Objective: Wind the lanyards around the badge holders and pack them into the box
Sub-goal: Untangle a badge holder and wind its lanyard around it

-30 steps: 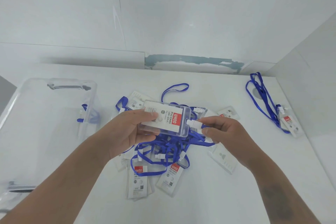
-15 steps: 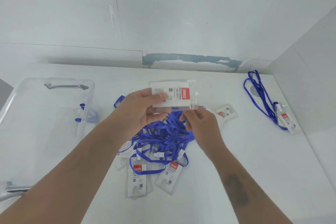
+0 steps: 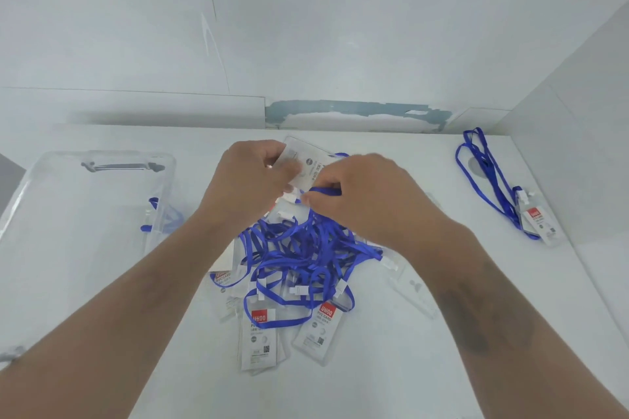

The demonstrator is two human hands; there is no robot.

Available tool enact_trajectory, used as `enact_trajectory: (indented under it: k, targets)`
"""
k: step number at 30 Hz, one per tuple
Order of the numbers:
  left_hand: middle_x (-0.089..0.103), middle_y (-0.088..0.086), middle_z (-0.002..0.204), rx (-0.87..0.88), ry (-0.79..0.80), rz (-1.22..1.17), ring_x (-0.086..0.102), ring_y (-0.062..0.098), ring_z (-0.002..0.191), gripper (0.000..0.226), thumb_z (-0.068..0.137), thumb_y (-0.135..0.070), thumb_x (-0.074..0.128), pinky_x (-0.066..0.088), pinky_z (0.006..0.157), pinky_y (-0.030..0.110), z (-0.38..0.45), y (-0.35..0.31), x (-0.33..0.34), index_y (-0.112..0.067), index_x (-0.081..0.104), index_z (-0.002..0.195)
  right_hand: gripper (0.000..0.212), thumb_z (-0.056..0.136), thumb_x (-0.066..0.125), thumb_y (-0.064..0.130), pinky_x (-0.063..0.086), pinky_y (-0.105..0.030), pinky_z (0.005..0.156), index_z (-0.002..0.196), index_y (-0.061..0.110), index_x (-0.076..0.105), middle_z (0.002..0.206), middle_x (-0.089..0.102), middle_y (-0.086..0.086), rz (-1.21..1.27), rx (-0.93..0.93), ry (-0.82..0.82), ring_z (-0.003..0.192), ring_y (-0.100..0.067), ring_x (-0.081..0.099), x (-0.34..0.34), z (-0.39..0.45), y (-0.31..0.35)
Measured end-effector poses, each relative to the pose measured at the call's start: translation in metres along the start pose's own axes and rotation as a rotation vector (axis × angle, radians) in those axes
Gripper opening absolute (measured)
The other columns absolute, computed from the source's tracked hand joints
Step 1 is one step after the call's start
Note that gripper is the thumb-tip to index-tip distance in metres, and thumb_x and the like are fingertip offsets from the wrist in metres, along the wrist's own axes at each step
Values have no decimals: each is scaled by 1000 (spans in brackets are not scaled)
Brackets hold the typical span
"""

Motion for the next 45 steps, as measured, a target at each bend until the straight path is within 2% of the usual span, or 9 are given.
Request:
enact_trajectory:
  k: [6, 13, 17, 20, 23, 29, 33, 42, 45]
  targets:
    - [77, -1, 75, -46, 247, 78, 74, 15, 69, 7, 90, -21, 69, 62, 75, 36, -8, -1, -3, -23, 76, 89, 11, 74, 81, 36, 47, -18, 58, 75, 26, 75, 70, 71, 11, 294, -97, 2, 59, 0, 59, -30, 14, 2]
    - [73, 12, 80, -273, 478, -597, 66, 16, 59, 12, 74, -16, 68, 58, 55, 21, -22, 7, 3, -13, 78, 80, 4, 76, 81, 25, 52, -36, 76, 78, 23, 77, 78, 73, 0, 1136, 29, -56, 74, -16, 64, -3, 35, -28]
    - [67, 9, 74, -331, 437, -807, 65, 14, 55, 11, 77, -14, 65, 57, 53, 22, -21, 16, 9, -9, 73, 84, 23, 88, 59, 1, 52, -30, 63, 74, 16, 70, 64, 68, 1, 1525, 197, 26, 62, -16, 63, 47, 36, -20]
    - [70, 8, 84, -330, 302, -892, 69, 16, 64, 17, 77, -16, 67, 58, 57, 22, -11, 20, 4, -9, 70, 92, 36, 98, 45, -1, 36, -17, 47, 66, 11, 58, 40, 50, 5, 1286, 410, -76, 39, -8, 39, 71, 21, -25]
    - [75, 5, 86, -292, 120, -787, 74, 17, 72, 17, 78, -18, 71, 59, 63, 23, 0, 25, -13, -10, 71, 93, 41, 99, 55, 30, 28, -19, 45, 59, 31, 65, 50, 50, 11, 1089, 242, -71, 44, -11, 29, 73, 6, -6]
    - [78, -2, 85, -192, -45, -323, 76, 18, 76, 6, 90, -18, 70, 61, 73, 28, 5, 27, -29, -18, 75, 92, 27, 97, 53, 42, 39, -9, 70, 120, 34, 65, 92, 63, 20, 598, 79, -62, 75, 7, 54, 65, -10, 9]
    - [78, -2, 78, -149, -15, -149, 75, 18, 73, 9, 91, -17, 68, 61, 75, 32, 3, 28, -26, -22, 74, 87, 16, 95, 58, 39, 41, -15, 68, 104, 34, 71, 83, 62, 18, 376, -64, -194, 72, 1, 52, 25, -5, 13]
    - [78, 3, 91, -262, 326, -238, 76, 22, 82, 9, 81, -23, 74, 61, 73, 32, -14, 36, -2, -20, 77, 89, 2, 85, 75, 27, 55, -21, 62, 83, 27, 76, 81, 75, 10, 937, 83, -194, 70, -10, 69, 2, 25, -23]
    - [76, 13, 101, -251, 453, -490, 75, 29, 88, 45, 56, -41, 89, 62, 74, 33, -18, 33, 1, -14, 79, 92, 5, 84, 76, 33, 47, -29, 63, 80, 30, 78, 74, 69, 0, 1136, 228, -149, 70, -20, 58, 28, 31, -38]
Point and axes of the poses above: each hand's wrist, its own z-axis towards the middle knuckle, its own x-axis out of the palm, y = z × x, the point moved 8 cm from there along z, towards the middle knuckle
